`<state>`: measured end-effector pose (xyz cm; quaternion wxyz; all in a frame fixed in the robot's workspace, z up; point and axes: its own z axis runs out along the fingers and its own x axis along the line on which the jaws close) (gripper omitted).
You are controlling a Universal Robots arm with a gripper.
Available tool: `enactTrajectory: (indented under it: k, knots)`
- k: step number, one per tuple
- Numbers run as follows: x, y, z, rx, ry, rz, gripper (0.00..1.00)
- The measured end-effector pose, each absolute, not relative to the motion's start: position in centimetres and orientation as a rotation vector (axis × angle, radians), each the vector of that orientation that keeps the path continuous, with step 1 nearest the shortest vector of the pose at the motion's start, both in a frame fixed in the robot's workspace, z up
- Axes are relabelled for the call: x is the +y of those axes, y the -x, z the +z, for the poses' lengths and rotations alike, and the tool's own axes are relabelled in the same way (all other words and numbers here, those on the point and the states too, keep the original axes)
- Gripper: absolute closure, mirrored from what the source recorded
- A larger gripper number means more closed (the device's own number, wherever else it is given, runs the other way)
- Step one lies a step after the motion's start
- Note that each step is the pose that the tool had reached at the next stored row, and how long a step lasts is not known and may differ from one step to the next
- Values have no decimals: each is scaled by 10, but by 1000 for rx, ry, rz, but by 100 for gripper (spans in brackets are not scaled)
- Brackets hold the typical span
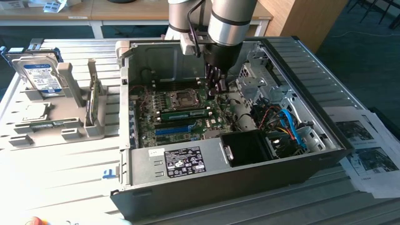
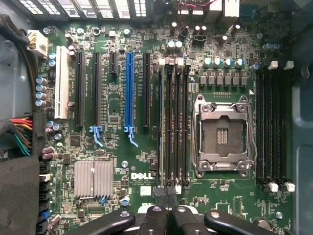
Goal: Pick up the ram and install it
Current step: 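Press down the ram until it locks into place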
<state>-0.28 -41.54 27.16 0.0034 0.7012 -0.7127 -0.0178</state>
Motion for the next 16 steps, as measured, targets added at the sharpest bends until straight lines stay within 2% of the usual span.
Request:
enactTrajectory:
  k: [16]
  knots:
    - [-415,3,260,-2234,-2198,-56,90]
